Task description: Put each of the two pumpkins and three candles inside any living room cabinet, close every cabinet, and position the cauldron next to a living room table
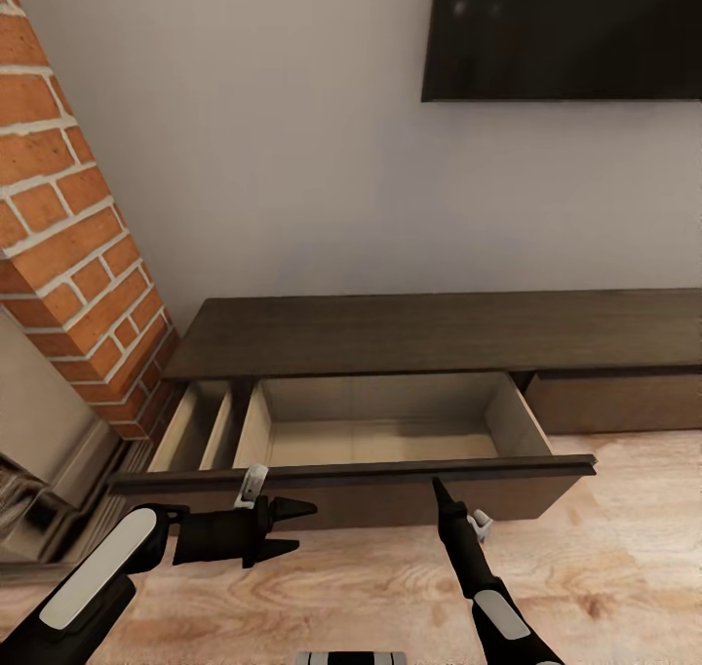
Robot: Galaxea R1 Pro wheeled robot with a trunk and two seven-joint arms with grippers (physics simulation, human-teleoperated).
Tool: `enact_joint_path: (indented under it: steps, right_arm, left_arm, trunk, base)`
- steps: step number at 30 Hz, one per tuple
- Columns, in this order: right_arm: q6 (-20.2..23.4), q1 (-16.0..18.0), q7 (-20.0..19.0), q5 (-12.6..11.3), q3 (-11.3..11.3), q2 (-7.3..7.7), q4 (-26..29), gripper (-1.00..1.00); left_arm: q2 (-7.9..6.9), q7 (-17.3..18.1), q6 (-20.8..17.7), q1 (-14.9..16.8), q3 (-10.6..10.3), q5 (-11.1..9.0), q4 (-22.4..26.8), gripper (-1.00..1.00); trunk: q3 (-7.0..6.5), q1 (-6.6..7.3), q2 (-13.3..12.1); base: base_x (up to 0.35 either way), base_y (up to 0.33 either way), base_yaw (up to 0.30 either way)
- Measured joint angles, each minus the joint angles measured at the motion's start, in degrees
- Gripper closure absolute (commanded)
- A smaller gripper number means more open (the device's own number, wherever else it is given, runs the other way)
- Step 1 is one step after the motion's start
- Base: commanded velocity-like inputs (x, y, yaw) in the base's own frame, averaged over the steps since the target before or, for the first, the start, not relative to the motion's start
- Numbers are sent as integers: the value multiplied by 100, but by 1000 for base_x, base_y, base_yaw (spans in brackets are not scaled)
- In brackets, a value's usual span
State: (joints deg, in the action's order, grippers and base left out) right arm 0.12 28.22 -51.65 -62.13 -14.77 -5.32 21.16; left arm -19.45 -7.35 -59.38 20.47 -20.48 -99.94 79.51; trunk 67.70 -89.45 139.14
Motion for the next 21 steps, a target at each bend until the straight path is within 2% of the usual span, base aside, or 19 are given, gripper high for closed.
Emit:
enact_joint_path:
  steps: [18,19,20,21]
  right_arm:
    - [0,0,0,-1,-2,0,0,100]
    - [0,-1,-1,-1,-1,0,0,-100]
    - [11,-4,-17,54,99,-3,-10,-100]
    - [8,-4,-18,55,100,-3,-10,-100]
  left_arm:
    - [0,0,0,1,-4,0,0,-100]
    - [2,0,0,1,-6,0,0,-100]
    - [2,0,0,0,-8,0,-1,-100]
    - [4,0,0,-1,-7,0,-1,-100]
  trunk:
    - [0,0,0]
    - [0,0,0]
    - [1,0,0]
    - [1,0,0]
  base:
    - [-59,0,0]
    - [-5,0,0]
    - [-2,0,0]
    - [0,0,0]
